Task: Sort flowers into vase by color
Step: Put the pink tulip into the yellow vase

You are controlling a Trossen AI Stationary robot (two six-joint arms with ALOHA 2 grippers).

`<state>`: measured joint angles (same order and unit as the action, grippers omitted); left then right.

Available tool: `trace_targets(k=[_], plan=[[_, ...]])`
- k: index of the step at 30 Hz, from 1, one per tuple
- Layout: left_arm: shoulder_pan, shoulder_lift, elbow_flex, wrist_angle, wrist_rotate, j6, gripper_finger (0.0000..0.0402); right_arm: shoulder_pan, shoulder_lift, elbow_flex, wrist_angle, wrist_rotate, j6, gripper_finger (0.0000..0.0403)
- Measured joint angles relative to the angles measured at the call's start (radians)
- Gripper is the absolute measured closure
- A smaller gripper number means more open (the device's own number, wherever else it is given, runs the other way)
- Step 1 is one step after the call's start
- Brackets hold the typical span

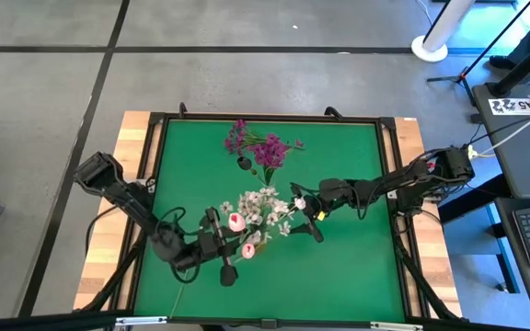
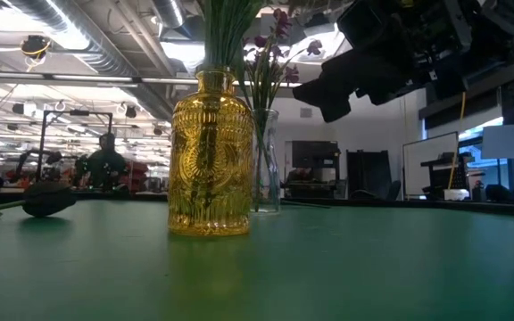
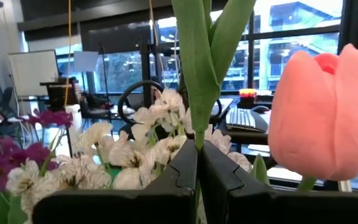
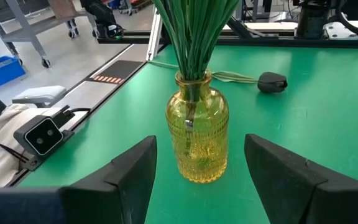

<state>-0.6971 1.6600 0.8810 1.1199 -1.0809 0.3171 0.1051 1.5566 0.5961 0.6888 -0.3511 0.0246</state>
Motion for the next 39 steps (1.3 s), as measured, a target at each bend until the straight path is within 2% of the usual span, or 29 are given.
trace_targets(k=[9, 16, 21, 31, 39], plan=[[-0.011, 0.001, 0.001, -0.082, -0.047, -0.075, 0.0401, 0.0, 0.0, 0.0, -0.001, 0.0, 0.0, 0.0162], [-0.063, 0.001, 0.001, -0.103, -0.174, -0.075, 0.0401, 0.0, 0.0, 0.0, -0.001, 0.0, 0.0, 0.0162], [-0.088, 0.001, 0.001, -0.138, -0.212, -0.098, 0.0401, 0.0, -0.001, 0.0, -0.001, 0.0, 0.0, 0.0162], [-0.055, 0.0, 0.0, -0.429, -0.209, -0.406, 0.0401, 0.0, -0.001, 0.0, 0.001, 0.0, 0.0, 0.0162], [-0.047, 0.0, 0.0, -0.465, -0.184, -0.45, 0.0401, 0.0, -0.001, -0.001, -0.001, 0.0, 0.0, 0.0162]])
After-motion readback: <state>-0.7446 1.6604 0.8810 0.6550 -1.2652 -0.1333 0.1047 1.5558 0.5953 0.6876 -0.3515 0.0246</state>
